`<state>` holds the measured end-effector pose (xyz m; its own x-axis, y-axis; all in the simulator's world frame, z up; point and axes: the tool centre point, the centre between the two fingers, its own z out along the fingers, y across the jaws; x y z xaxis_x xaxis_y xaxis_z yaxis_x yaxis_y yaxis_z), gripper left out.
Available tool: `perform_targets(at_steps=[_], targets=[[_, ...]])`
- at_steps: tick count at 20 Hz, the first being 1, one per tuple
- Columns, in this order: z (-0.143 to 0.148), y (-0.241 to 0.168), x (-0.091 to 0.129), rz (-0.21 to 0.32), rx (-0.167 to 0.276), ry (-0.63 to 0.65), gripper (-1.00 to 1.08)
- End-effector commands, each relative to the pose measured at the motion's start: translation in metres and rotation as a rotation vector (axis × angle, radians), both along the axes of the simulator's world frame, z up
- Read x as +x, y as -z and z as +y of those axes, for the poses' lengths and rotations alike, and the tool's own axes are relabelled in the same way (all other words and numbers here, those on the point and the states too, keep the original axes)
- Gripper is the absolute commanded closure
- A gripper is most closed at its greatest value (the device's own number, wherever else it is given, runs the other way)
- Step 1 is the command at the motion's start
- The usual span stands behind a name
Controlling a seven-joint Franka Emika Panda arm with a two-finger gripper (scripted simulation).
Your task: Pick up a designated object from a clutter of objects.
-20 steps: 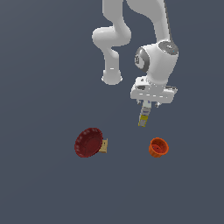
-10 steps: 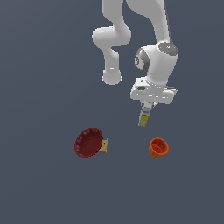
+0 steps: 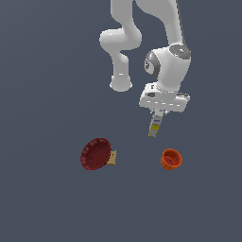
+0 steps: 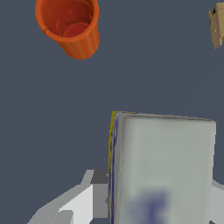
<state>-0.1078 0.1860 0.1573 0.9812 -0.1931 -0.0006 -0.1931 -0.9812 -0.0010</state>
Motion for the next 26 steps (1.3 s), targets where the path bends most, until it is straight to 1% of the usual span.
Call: perform_targets(at_steps=[1,6,10,26], targets=[[-0.007,-0.005,0.003,-0.001,0.001,0.001,1.08],[-0.032,-0.020,0.012,0.000,0.002,0.000,1.08],[-0.063,-0.040,0.024,0.000,0.003,0.000,1.08],[-0.229,-0.143,0.087,0.000,0.001,0.001,1.08]])
